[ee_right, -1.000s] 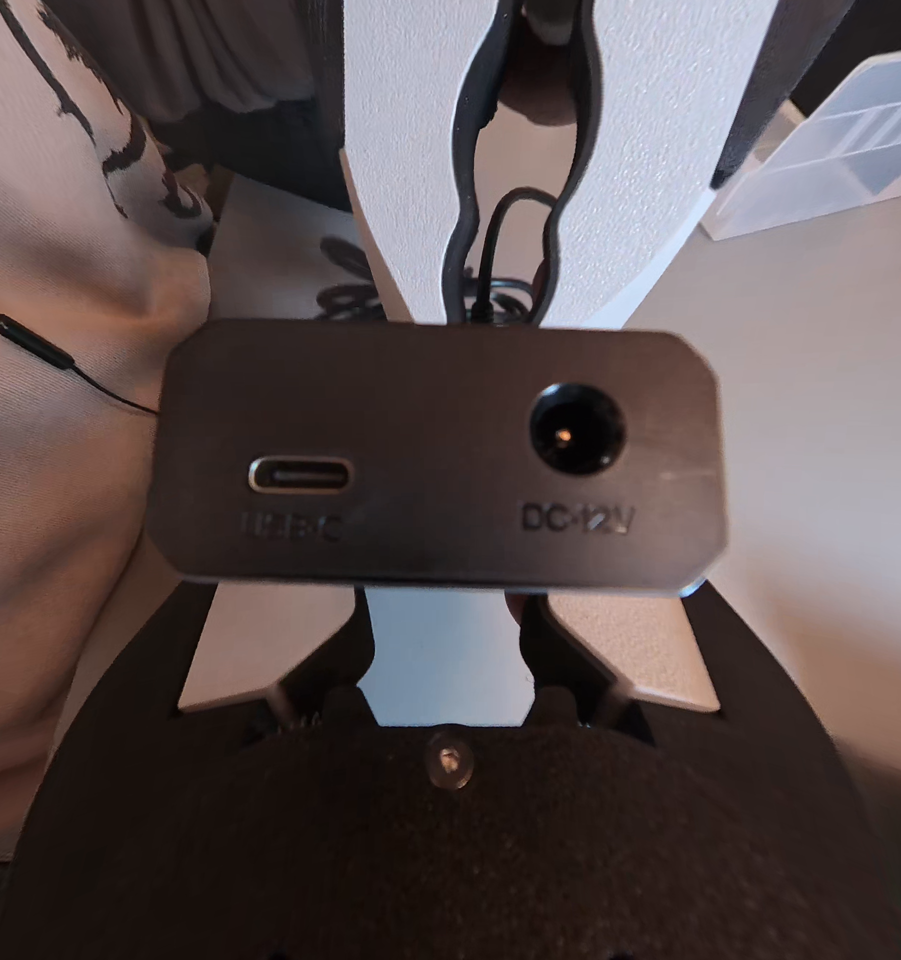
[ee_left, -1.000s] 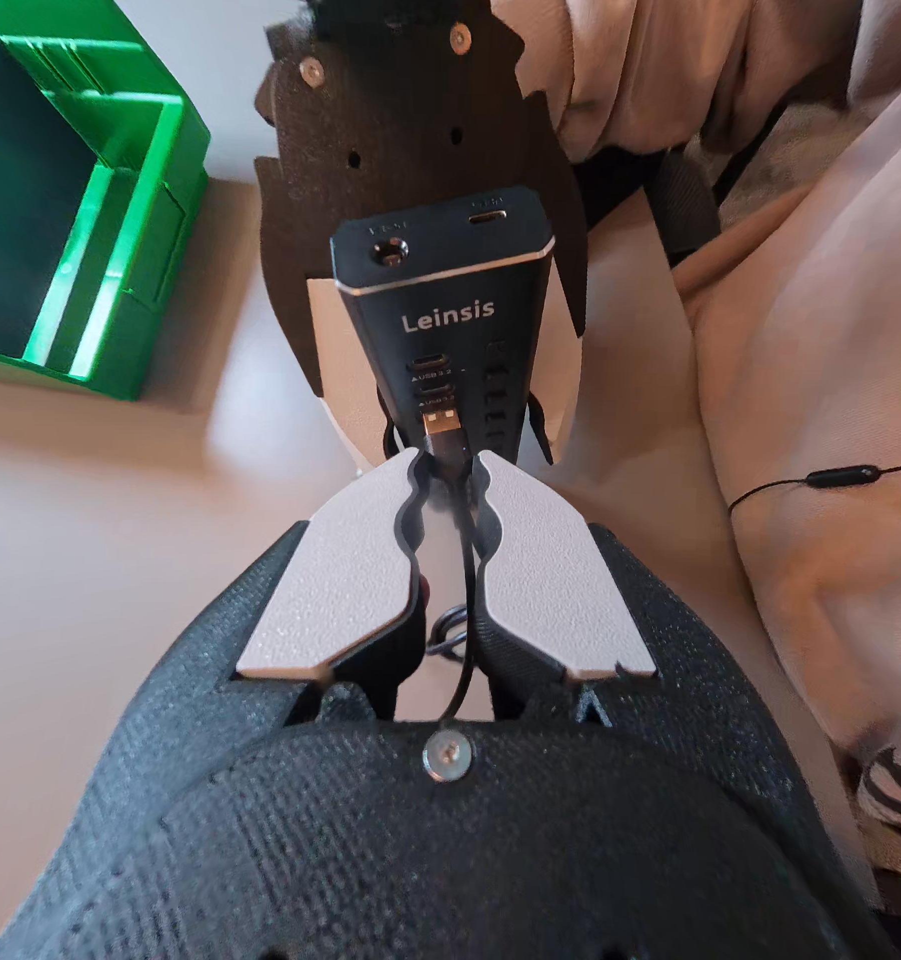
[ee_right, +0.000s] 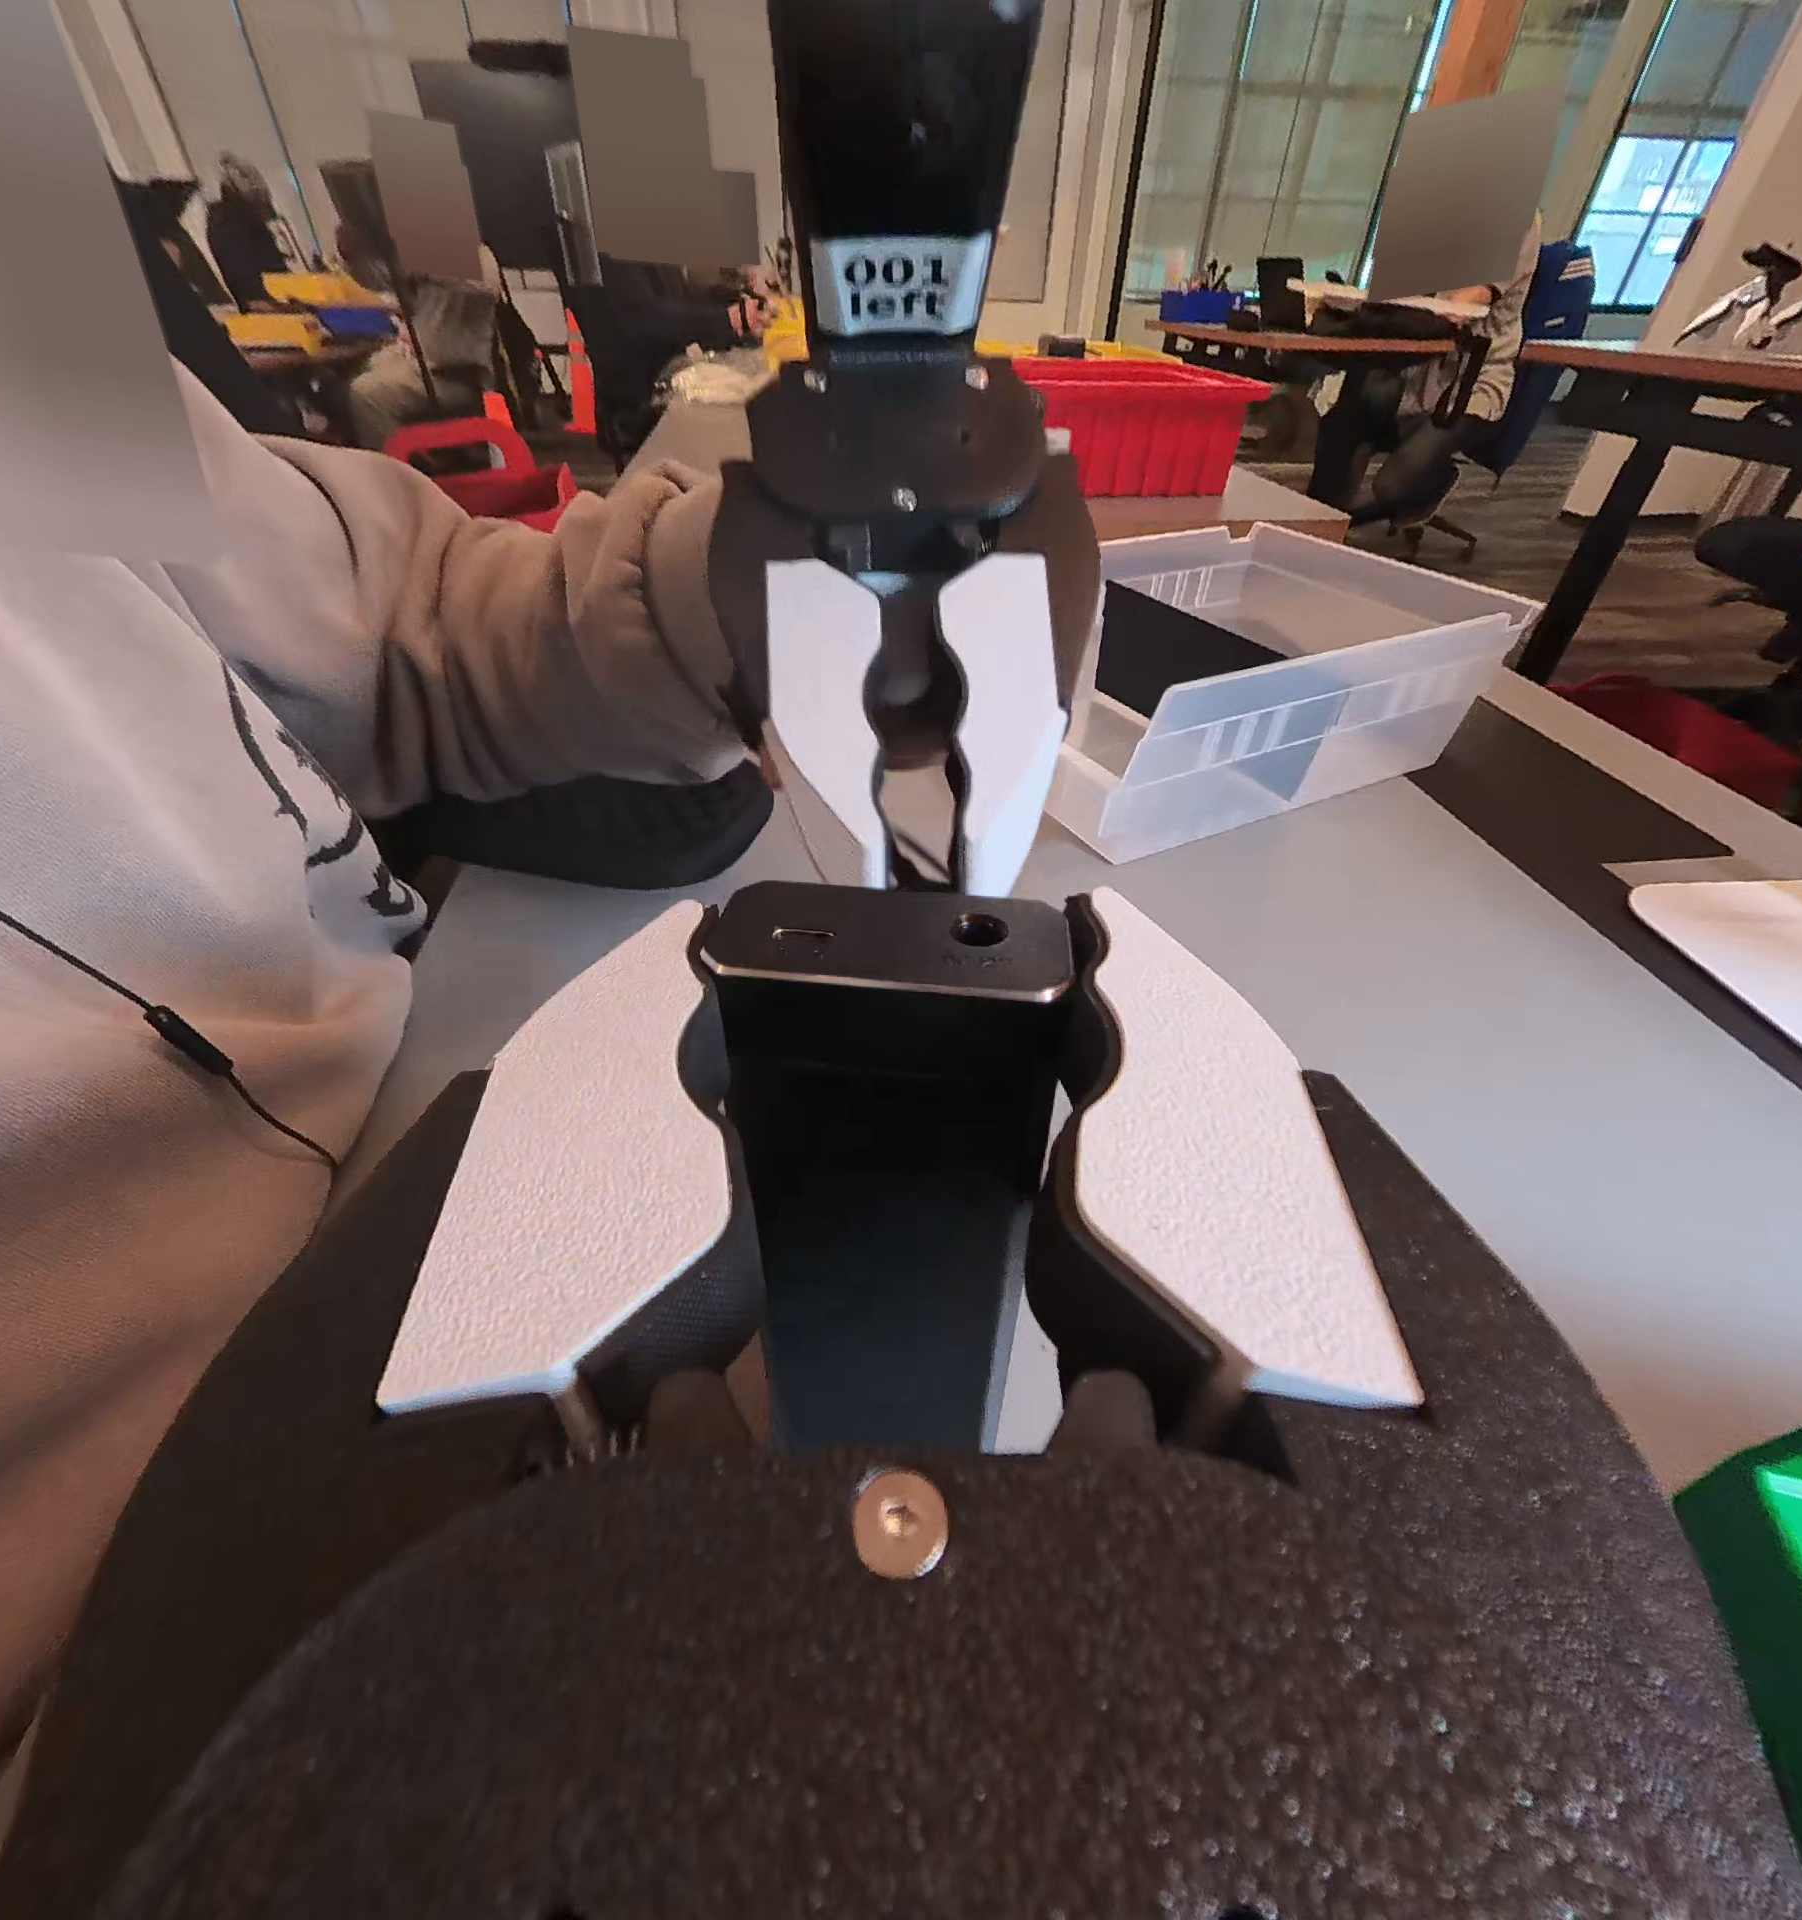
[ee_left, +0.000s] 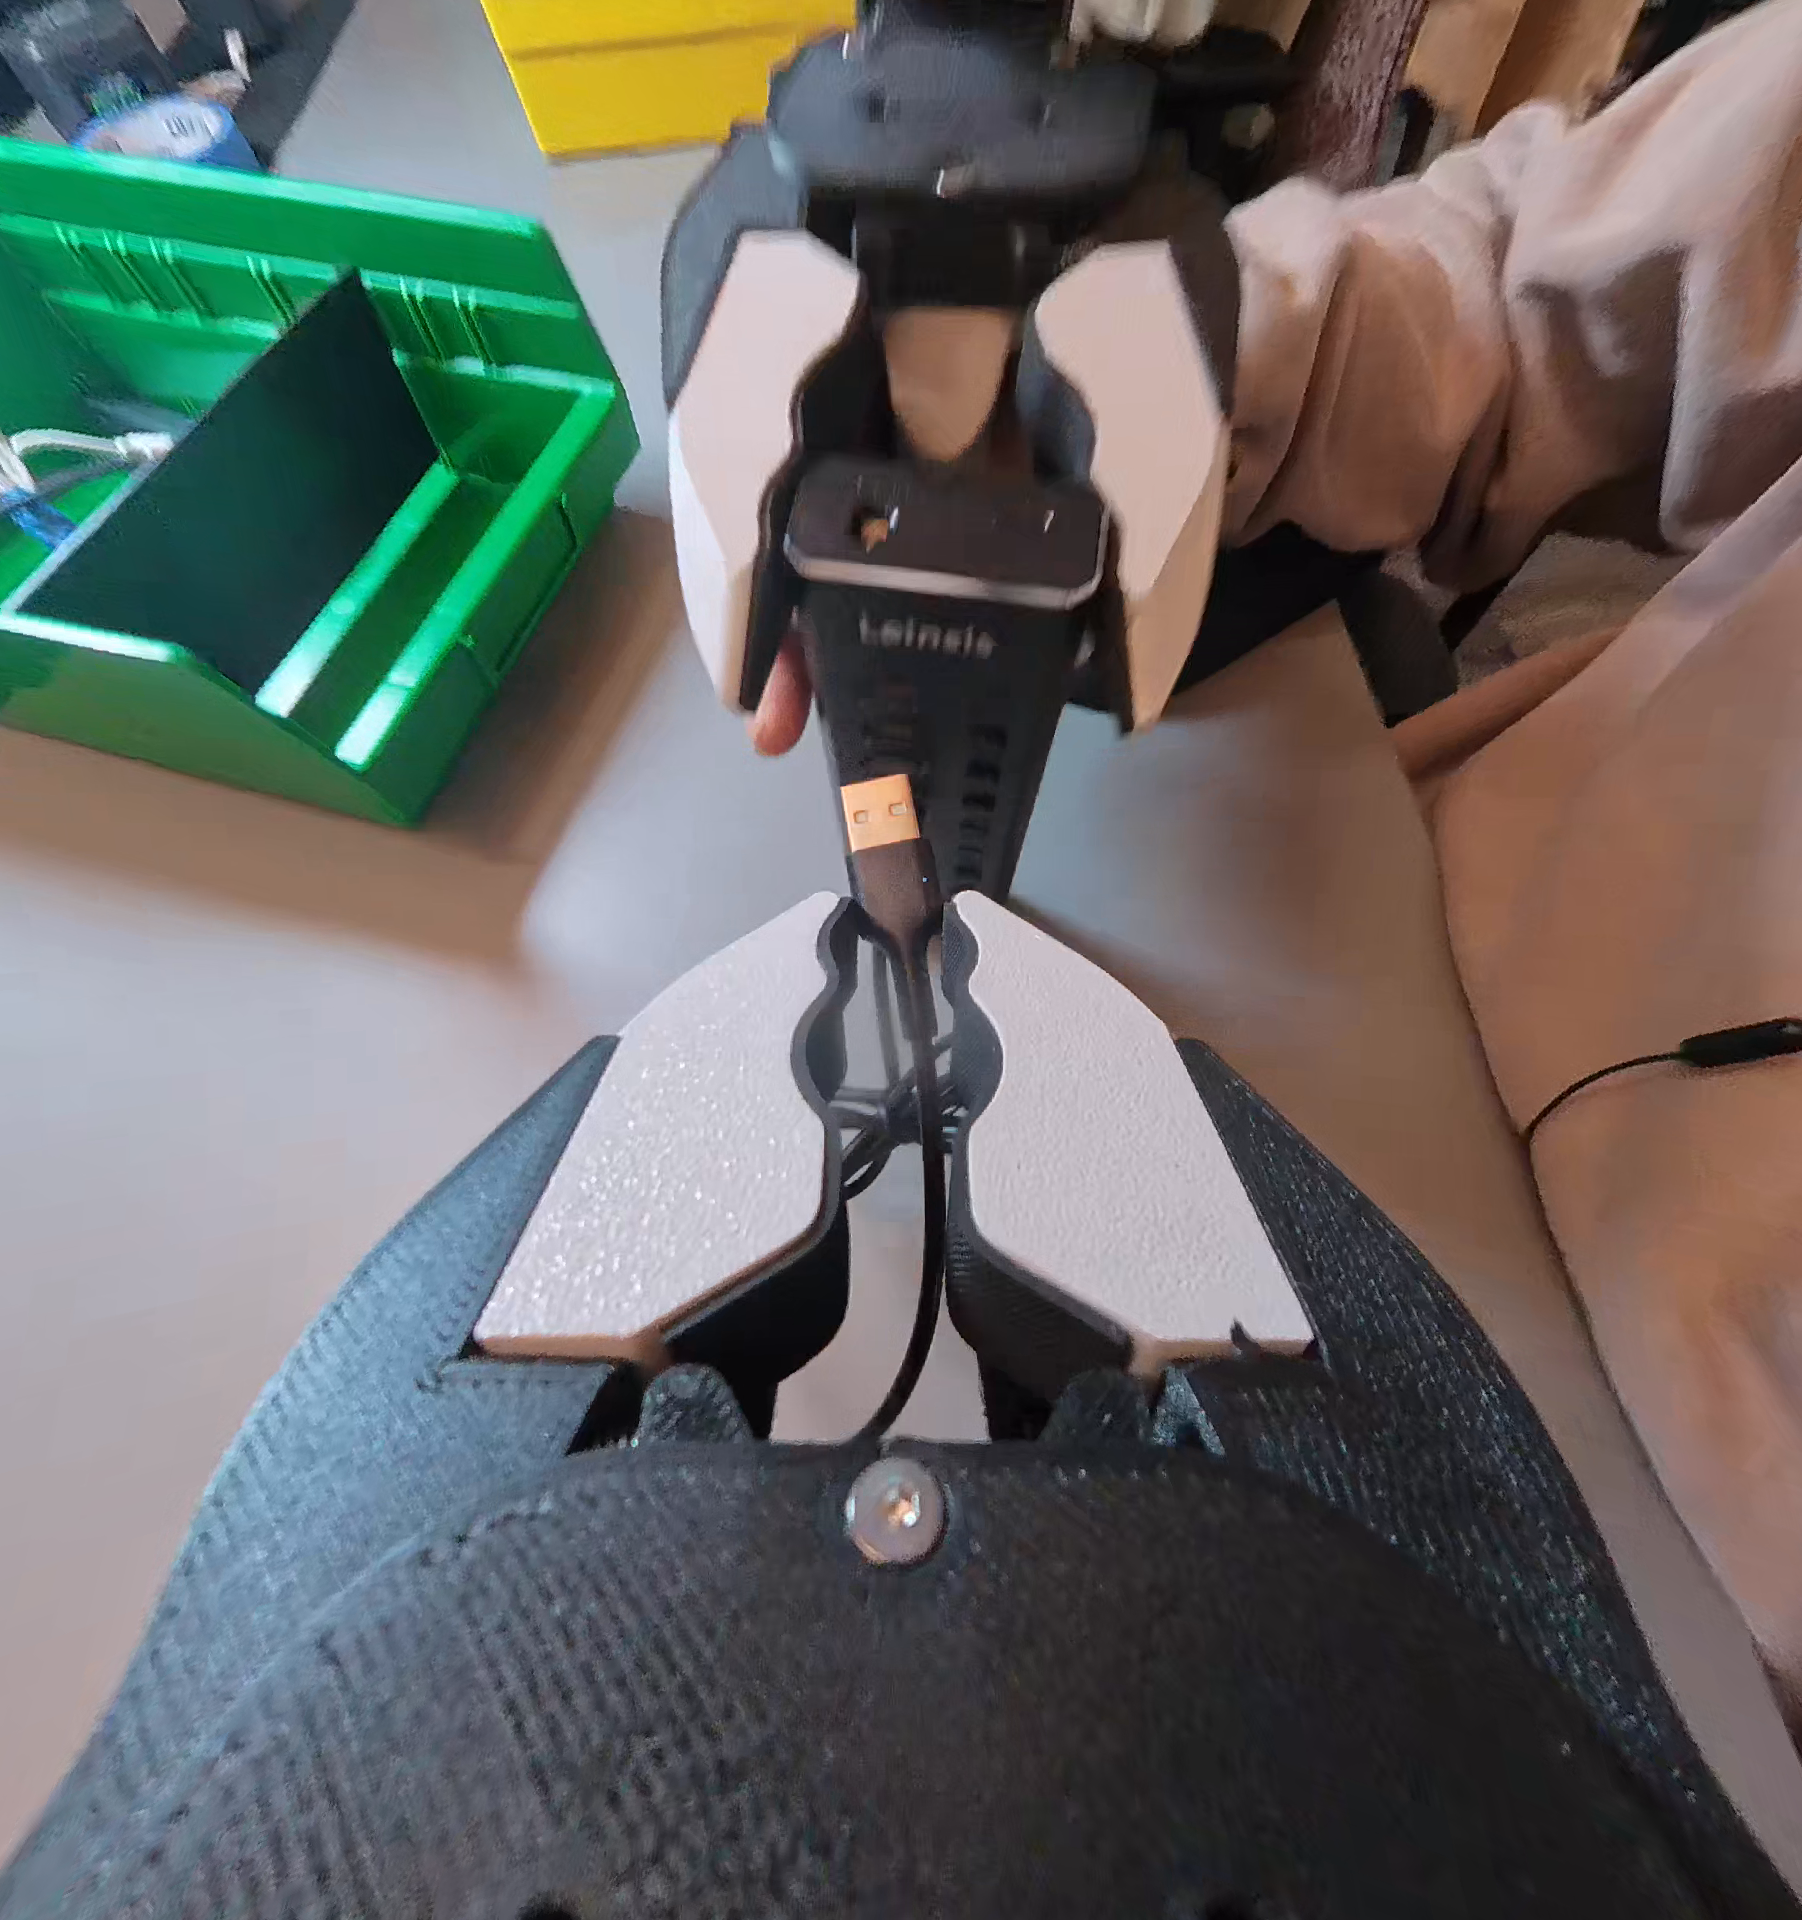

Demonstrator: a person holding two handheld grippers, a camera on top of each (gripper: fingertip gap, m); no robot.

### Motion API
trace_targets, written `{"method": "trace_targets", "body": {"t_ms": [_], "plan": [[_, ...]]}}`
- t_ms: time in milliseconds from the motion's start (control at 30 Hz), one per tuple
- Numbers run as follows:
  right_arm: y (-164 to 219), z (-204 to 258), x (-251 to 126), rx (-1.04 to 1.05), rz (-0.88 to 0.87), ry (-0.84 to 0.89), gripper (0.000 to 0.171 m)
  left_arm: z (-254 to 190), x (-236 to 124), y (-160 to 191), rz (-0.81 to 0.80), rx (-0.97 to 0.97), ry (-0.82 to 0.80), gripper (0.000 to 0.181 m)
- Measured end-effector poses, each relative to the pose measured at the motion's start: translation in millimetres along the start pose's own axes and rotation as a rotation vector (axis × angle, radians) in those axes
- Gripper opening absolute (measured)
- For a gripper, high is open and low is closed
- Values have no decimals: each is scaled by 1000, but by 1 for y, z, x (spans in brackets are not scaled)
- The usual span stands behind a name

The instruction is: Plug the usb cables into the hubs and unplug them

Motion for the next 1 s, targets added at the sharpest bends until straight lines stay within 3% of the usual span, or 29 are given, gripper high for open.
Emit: {"method": "trace_targets", "body": {"t_ms": [200, 400, 600, 767, 1000], "plan": [[1, 0, -3, 9, -16, -1, 62, 9, 12, 28, 69, -35, 4, 16], [-6, 5, -4, -18, -50, -8, 62, 2, 22, 11, -66, -3, 5, 63], [-19, 17, 3, -53, -136, -42, 62, -18, 51, -4, -180, 77, 34, 79], [-29, 16, -1, -89, -195, 3, 62, -22, 60, -14, -270, 112, -3, 56], [-31, 8, -6, -76, -211, 63, 61, -15, 55, -16, -211, 71, -29, 55]]}}
Point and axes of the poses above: each gripper's, where its closed fingertips meet, x out along the fingers, y out of its underside, z = x × y across the jaws, the point moved 4 cm from there along -x, back along the fingers, and after that the axes turned 6 degrees about -z, right-handed, at the moved point
